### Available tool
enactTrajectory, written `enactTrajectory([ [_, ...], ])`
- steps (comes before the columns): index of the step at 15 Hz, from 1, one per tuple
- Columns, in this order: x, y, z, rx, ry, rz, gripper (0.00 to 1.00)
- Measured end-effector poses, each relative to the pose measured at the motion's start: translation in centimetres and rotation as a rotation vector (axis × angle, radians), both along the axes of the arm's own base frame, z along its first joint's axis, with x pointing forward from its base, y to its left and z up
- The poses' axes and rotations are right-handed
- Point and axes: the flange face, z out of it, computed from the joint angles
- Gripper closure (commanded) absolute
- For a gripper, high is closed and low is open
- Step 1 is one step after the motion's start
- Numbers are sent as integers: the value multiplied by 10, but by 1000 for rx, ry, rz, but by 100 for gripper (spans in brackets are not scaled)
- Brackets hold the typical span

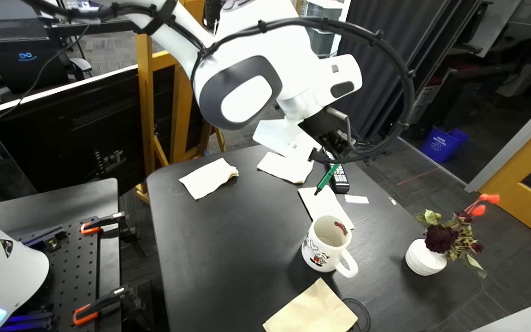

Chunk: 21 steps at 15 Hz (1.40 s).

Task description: Put the pen inside the mug cup

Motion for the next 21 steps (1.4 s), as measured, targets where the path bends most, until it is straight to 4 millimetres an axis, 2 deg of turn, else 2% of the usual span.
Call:
enactTrajectory([
  [5,-1,-29,-4,-23,-89,-130,97],
  [7,2,-32,-5,-32,-112,-167,97],
  [15,13,-1,-26,-60,-173,-244,97],
  [21,12,6,-36,-87,-210,-333,97],
])
